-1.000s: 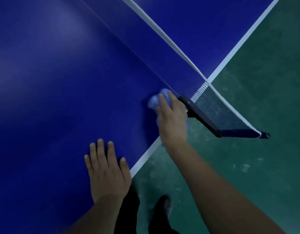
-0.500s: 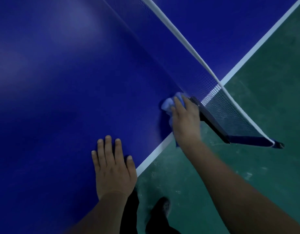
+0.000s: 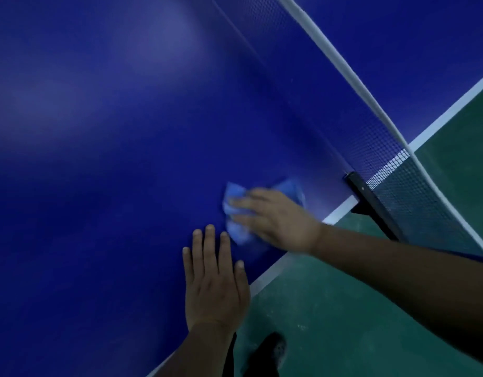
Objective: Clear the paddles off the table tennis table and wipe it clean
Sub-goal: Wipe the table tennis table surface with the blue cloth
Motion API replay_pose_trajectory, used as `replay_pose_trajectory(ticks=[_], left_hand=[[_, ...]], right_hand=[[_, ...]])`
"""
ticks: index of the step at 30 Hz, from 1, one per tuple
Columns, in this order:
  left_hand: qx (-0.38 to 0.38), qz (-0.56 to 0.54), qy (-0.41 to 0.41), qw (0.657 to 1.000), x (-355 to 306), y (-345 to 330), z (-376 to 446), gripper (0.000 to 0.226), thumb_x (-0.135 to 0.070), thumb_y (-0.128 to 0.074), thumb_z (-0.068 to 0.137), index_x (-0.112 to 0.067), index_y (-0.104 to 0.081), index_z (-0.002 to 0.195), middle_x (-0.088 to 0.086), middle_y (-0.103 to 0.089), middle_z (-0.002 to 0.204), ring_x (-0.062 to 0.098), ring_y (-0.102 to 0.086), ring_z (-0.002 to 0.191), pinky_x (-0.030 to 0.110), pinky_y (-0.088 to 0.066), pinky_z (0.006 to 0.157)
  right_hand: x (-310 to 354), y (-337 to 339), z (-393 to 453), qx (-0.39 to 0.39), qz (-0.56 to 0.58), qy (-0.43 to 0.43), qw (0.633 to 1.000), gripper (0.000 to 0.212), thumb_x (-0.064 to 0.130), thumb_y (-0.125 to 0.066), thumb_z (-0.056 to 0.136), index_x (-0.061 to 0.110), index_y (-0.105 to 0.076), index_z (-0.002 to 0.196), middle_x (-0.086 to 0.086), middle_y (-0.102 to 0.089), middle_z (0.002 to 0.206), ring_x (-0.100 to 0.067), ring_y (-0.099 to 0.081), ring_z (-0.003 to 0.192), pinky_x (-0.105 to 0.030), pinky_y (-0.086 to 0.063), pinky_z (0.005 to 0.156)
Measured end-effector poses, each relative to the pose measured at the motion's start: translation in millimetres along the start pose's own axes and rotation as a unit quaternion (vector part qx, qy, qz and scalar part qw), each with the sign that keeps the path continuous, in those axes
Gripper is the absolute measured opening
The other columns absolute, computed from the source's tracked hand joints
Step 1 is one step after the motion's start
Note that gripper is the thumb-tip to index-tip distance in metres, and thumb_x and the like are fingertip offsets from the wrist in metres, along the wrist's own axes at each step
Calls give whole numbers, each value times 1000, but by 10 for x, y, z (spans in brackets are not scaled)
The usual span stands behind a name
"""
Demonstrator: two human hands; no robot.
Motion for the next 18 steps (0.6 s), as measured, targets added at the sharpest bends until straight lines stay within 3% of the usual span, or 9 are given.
replay_pose_trajectory(ticks=[3, 5, 9, 10, 12, 14, 15, 16, 18], left_hand=[[0, -11, -4, 1000, -16, 10, -17, 58, -42, -12, 104, -9, -28, 149, 15, -25, 159, 34, -17, 150, 50, -6, 121], [-2, -13, -5, 1000, -15, 10, -15, 57, -41, -21, 103, -9, -29, 149, 15, -25, 160, 34, -18, 150, 50, -7, 120], [-8, -21, -4, 1000, -20, 45, -15, 58, -39, -28, 100, -9, -30, 150, 14, -23, 161, 32, -15, 152, 48, -6, 121], [-13, -31, -4, 999, -27, 60, -17, 59, -39, -29, 100, -8, -33, 150, 14, -24, 161, 31, -15, 152, 48, -6, 122], [-21, -66, -3, 998, -7, 98, -26, 58, -37, -31, 99, -8, -38, 149, 13, -27, 161, 29, -15, 152, 46, -5, 122], [-40, -124, -5, 992, 38, 148, -40, 55, -34, -34, 98, -7, -42, 146, 12, -29, 160, 27, -16, 152, 45, -6, 123], [-50, -159, -4, 986, 71, 176, -50, 54, -32, -36, 98, -6, -44, 145, 12, -30, 160, 26, -17, 152, 45, -7, 124], [-55, -194, -5, 979, 97, 199, -62, 53, -30, -37, 98, -6, -44, 144, 11, -30, 159, 25, -16, 152, 45, -8, 124], [-65, -238, -3, 969, 216, 266, -143, 50, -27, -38, 98, -7, -45, 143, 11, -30, 159, 25, -15, 153, 45, -8, 125]], right_hand=[[-128, 101, -445, 18, -3, 5, 1000, 37, 20, -55, 97, 16, -55, 134, -11, -52, 145, -33, -49, 125, -46, -43, 98], [-558, 227, -207, -34, -43, -44, 998, 34, 20, -50, 99, 10, -60, 130, -18, -53, 142, -40, -55, 117, -48, -45, 96], [-1397, 463, 642, -126, -81, -329, 932, 38, 20, -44, 99, 4, -63, 127, -18, -58, 136, -40, -55, 110, -49, -47, 93], [-1316, 431, 841, -126, -64, -329, 934, 34, 15, -48, 95, 1, -66, 120, -19, -61, 129, -40, -57, 106, -49, -49, 92], [-724, 230, 1138, -103, -65, -169, 978, 25, 8, -55, 84, 1, -72, 102, -21, -67, 116, -39, -63, 99, -45, -51, 89], [-56, -57, 1035, -8, -43, 8, 999, 29, 17, -53, 91, 8, -71, 112, -17, -62, 132, -36, -59, 115, -43, -42, 100], [31, -89, 953, 30, -32, 50, 998, 30, 19, -53, 94, 10, -69, 117, -16, -58, 138, -37, -56, 121, -44, -39, 104], [-45, -60, 943, 27, -45, 66, 996, 29, 19, -53, 94, 10, -68, 117, -19, -57, 138, -39, -57, 120, -46, -39, 104], [-540, 142, 1182, -22, -65, -50, 996, 35, 19, -47, 94, 6, -67, 119, -24, -57, 135, -44, -60, 112, -49, -45, 97]])
Point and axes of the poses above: each hand's wrist, its own z-axis towards the middle knuckle, its own y-axis out of the back of the hand, x = y × z, the point moved 8 cm from there along z, towards the middle knuckle
